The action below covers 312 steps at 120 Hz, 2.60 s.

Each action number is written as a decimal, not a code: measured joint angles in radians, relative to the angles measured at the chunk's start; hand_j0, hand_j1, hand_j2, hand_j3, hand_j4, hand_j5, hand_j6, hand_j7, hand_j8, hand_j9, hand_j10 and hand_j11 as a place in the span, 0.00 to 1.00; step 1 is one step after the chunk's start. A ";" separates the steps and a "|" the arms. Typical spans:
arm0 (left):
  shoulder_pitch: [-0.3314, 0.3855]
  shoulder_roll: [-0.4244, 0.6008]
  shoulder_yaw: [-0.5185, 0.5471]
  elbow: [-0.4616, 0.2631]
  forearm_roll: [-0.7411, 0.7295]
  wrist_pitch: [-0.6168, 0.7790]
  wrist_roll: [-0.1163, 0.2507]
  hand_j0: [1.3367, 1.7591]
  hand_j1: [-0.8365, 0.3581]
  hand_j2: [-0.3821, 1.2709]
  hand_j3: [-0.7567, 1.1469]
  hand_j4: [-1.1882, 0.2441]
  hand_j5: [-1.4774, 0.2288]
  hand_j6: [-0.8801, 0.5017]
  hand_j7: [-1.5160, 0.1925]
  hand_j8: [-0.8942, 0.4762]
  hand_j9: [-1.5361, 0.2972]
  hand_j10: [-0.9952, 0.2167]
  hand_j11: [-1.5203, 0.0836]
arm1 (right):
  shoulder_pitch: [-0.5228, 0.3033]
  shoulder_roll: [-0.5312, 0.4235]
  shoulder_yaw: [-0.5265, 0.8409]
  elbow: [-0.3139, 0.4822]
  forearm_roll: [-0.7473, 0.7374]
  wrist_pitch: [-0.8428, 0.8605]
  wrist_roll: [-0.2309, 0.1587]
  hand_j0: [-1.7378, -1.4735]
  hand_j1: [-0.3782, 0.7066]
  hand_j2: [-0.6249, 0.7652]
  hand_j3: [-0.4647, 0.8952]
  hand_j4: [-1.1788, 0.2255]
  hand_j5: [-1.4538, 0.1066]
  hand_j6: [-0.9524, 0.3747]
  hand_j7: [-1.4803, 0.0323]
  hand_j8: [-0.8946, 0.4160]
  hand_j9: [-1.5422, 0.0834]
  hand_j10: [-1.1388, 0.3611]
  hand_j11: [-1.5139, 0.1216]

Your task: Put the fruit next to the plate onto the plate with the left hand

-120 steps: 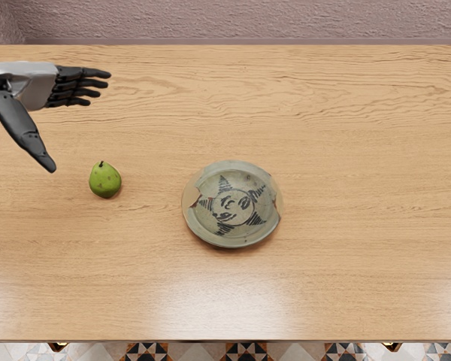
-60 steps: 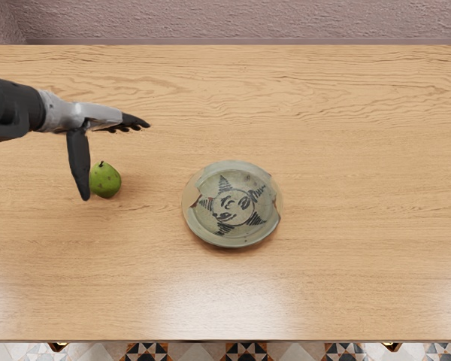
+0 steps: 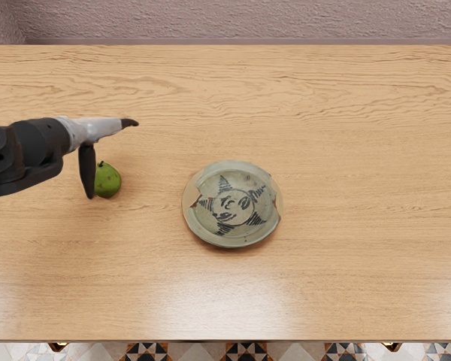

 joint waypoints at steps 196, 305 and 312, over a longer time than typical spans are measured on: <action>0.052 -0.076 0.108 0.101 0.116 0.113 0.000 0.76 0.79 0.26 0.40 0.68 0.71 0.48 0.73 0.50 0.69 0.65 0.78 | -0.006 0.000 -0.001 -0.001 0.000 0.000 0.000 0.30 0.03 0.45 0.34 0.84 0.93 0.72 0.98 0.68 0.95 0.76 0.93; 0.077 -0.075 0.110 0.093 0.116 0.114 0.000 0.76 0.61 0.28 0.40 0.56 0.57 0.35 0.59 0.37 0.56 0.50 0.63 | -0.007 0.000 0.000 -0.002 0.000 0.000 0.000 0.30 0.03 0.45 0.34 0.84 0.93 0.72 0.98 0.68 0.95 0.76 0.93; 0.077 -0.074 0.110 0.093 0.116 0.114 0.000 0.76 0.58 0.28 0.40 0.54 0.55 0.33 0.57 0.35 0.54 0.48 0.61 | -0.007 0.000 0.000 -0.002 0.000 0.000 0.000 0.30 0.03 0.45 0.34 0.84 0.93 0.72 0.98 0.68 0.95 0.76 0.93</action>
